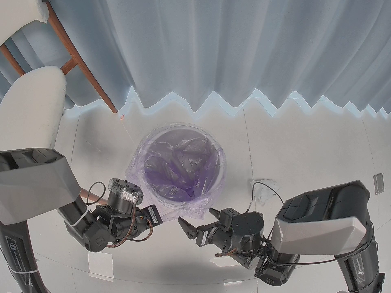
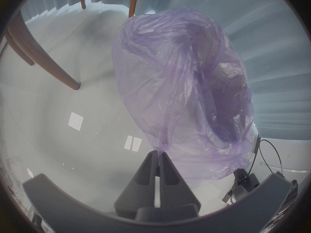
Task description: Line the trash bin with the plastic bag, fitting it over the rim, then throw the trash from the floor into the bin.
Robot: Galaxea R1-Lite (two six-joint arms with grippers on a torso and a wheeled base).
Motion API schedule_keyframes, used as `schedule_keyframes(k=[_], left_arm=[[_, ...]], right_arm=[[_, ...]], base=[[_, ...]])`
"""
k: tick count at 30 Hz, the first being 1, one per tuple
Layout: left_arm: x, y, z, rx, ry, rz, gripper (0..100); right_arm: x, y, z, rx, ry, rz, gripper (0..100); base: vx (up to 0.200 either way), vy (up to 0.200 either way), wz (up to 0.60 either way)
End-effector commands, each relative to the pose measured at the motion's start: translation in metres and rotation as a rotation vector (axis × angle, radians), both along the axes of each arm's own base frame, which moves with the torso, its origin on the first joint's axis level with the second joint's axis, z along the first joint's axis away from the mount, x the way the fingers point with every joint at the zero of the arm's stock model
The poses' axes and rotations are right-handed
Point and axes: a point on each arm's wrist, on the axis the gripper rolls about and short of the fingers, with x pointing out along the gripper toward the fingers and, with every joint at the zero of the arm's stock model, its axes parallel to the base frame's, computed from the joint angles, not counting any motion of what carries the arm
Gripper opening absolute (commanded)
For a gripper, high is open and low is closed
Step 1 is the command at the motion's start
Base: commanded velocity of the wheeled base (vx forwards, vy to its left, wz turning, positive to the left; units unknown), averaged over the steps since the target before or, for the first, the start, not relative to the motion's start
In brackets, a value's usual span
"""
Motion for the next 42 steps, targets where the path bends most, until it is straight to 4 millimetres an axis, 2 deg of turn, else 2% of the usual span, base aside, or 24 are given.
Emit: schedule_keyframes(k=[1, 7, 11, 12, 14, 22, 28, 29, 37, 42], left_arm=[[-0.006, -0.002, -0.014, -0.021, 0.012, 0.008, 0], [-0.013, 0.003, -0.015, -0.027, -0.005, 0.011, 0], [-0.019, 0.005, -0.015, -0.027, -0.015, 0.006, 0], [-0.019, 0.005, -0.015, -0.027, -0.015, 0.006, 0], [-0.023, 0.000, -0.014, -0.037, -0.034, -0.015, 0], [-0.042, -0.016, -0.007, -0.041, -0.044, -0.085, 0], [-0.046, -0.017, -0.007, -0.038, -0.038, -0.096, 0], [-0.046, -0.018, -0.007, -0.038, -0.038, -0.097, 0], [-0.047, -0.017, -0.011, -0.029, -0.026, -0.098, 0], [-0.047, -0.014, -0.021, -0.009, 0.005, -0.089, 0]], right_arm=[[0.009, 0.004, 0.022, 0.085, 0.088, -0.040, 100], [0.017, 0.002, 0.029, 0.103, 0.169, -0.081, 100], [0.025, -0.009, 0.044, 0.122, 0.152, -0.107, 100], [0.025, -0.009, 0.044, 0.122, 0.152, -0.107, 100], [0.020, -0.013, 0.058, 0.119, 0.169, -0.083, 100], [0.018, -0.015, 0.055, 0.089, 0.208, -0.082, 100], [0.018, -0.014, 0.055, 0.089, 0.208, -0.082, 100], [0.019, -0.014, 0.053, 0.086, 0.212, -0.085, 0], [0.021, -0.018, 0.043, 0.055, 0.224, -0.098, 0], [0.028, -0.026, 0.033, 0.000, 0.214, -0.115, 0]], base=[[0.000, 0.000, 0.00], [0.000, 0.000, 0.00], [0.000, 0.000, 0.00], [0.000, 0.000, 0.00], [0.000, 0.000, 0.00], [0.000, 0.000, 0.00], [0.000, 0.000, 0.00], [0.000, 0.000, 0.00], [0.000, 0.000, 0.00], [0.000, 0.000, 0.00]])
